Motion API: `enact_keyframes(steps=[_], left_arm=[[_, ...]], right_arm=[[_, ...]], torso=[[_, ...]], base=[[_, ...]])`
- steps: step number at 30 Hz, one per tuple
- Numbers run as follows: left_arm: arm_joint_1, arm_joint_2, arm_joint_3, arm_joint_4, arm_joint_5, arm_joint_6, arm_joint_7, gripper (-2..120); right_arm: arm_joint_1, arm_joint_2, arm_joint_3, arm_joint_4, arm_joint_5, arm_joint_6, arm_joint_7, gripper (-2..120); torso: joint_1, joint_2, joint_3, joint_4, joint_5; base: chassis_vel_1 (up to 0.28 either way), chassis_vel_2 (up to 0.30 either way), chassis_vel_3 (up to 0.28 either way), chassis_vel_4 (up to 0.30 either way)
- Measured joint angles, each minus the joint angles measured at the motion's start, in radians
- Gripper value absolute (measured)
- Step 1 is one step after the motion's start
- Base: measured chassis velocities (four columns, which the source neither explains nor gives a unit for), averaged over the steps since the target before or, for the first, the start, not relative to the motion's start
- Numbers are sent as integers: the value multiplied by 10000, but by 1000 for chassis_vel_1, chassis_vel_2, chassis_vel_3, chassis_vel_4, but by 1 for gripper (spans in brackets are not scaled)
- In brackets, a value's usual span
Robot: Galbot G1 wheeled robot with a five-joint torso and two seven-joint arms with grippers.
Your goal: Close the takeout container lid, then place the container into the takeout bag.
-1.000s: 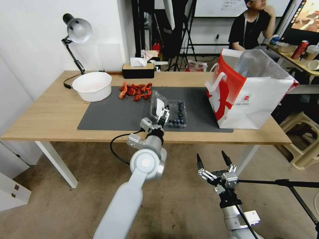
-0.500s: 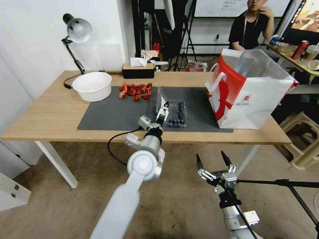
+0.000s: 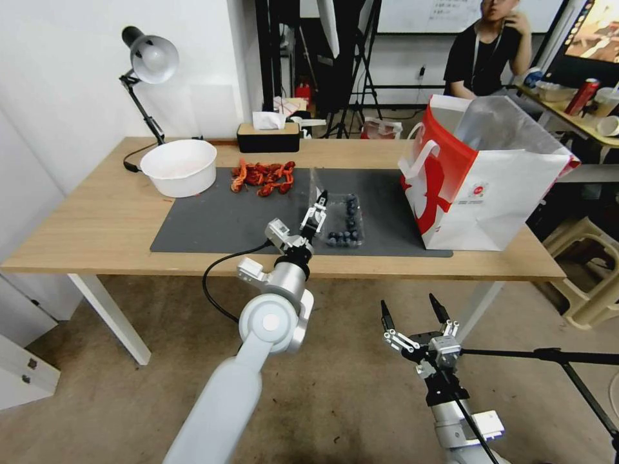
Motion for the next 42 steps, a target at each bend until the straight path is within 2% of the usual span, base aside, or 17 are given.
enact_keyframes(steps=[14,22,36,42], left_arm=[[-549,482,281,325,-438,471,415,100],[-978,612,671,586,-676,909,279,100],[-1990,541,1244,1548,-729,1146,105,100],[-2181,511,1360,1610,-730,1171,86,100]], right_arm=[[-3,65,-7,-34,-46,63,6,100],[-33,116,15,-93,-81,152,22,100],[-11,183,3,-156,-144,220,70,100],[4,184,0,-132,-161,219,87,100]], torso=[[0,0,0,1,0],[0,0,0,0,1],[-2,0,0,1,1],[-2,0,0,0,1]], base=[[0,0,0,0],[0,0,0,0],[0,0,0,0],[0,0,0,0]])
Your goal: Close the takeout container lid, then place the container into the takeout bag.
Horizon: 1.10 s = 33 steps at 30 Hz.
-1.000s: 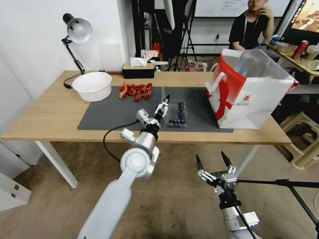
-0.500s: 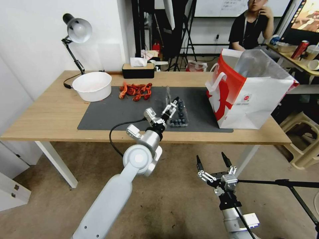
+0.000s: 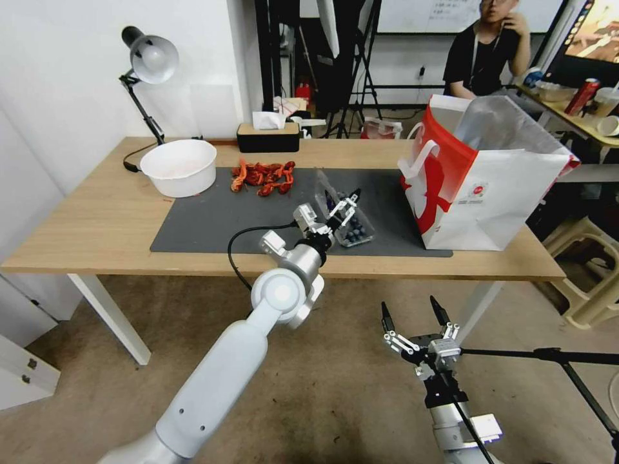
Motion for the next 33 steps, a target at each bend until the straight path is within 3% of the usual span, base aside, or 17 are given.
enact_keyframes(steps=[9,22,23,33], left_arm=[[-270,-90,317,226,241,287,-161,100],[-885,-374,581,939,558,1280,-1360,95],[-989,-386,655,1051,627,1394,-1572,85],[-1259,-365,895,1272,1107,1928,-2219,53]], right_arm=[[5,-81,50,17,6,-5,71,100],[36,-128,67,143,124,-31,102,100],[52,-132,67,179,159,-45,102,100],[204,-244,-18,480,912,-500,16,100]], torso=[[0,0,0,0,0],[0,0,0,0,0],[0,0,0,0,0],[0,0,0,0,1]], base=[[0,0,0,0],[0,0,0,0],[0,0,0,0],[0,0,0,0]])
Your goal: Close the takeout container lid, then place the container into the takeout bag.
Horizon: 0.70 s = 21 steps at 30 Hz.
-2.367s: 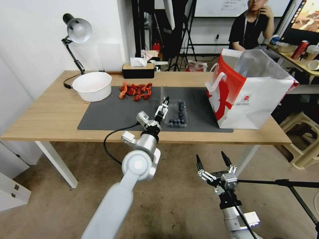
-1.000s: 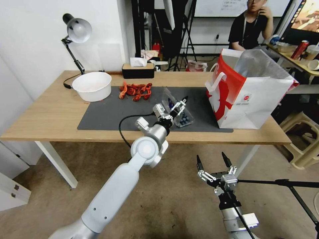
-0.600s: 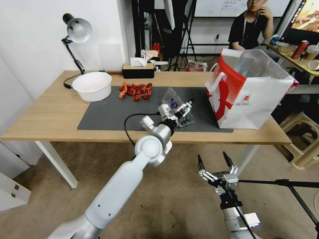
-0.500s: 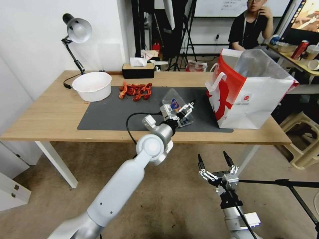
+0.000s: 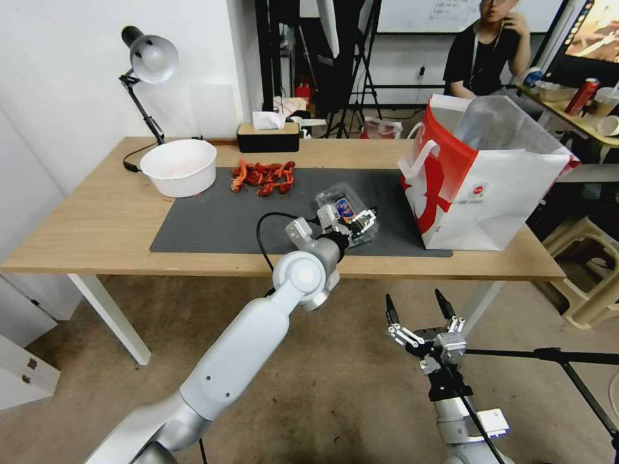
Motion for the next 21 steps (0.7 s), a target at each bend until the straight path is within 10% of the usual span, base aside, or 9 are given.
enact_keyframes(steps=[14,21], left_arm=[[-172,133,163,144,330,291,-345,0],[-173,170,176,209,386,311,-355,0]], right_arm=[[1876,-1458,228,1028,6020,-2601,507,100],[2833,-1774,150,861,8716,-3492,1234,100]], torso=[[1,0,1,1,0],[0,-1,0,1,0]], base=[[0,0,0,0],[0,0,0,0]])
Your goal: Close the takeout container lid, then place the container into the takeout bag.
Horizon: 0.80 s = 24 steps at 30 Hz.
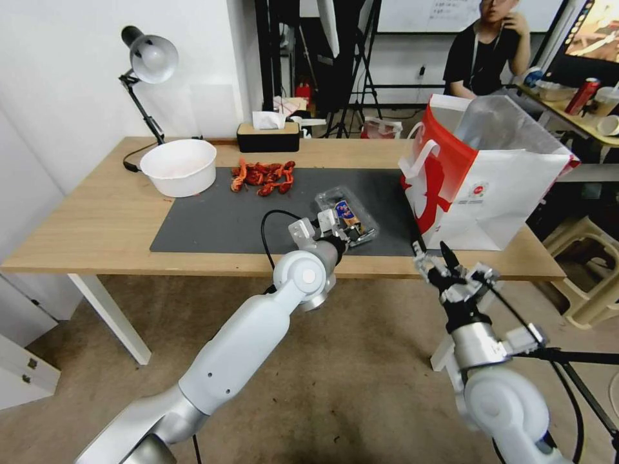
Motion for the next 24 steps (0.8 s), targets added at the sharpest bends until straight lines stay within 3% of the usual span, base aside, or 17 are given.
enact_keyframes(steps=[14,24], left_arm=[[-58,29,64,60,9,13,-64,0],[-43,-7,90,142,60,-31,-38,0]], right_arm=[[2527,-547,-462,-1105,2532,-1931,1422,100],[4079,-927,-883,-2010,2959,-3095,2371,100]], torso=[[0,2,0,0,0],[0,2,-1,0,-1]], base=[[0,0,0,0],[0,0,0,0]])
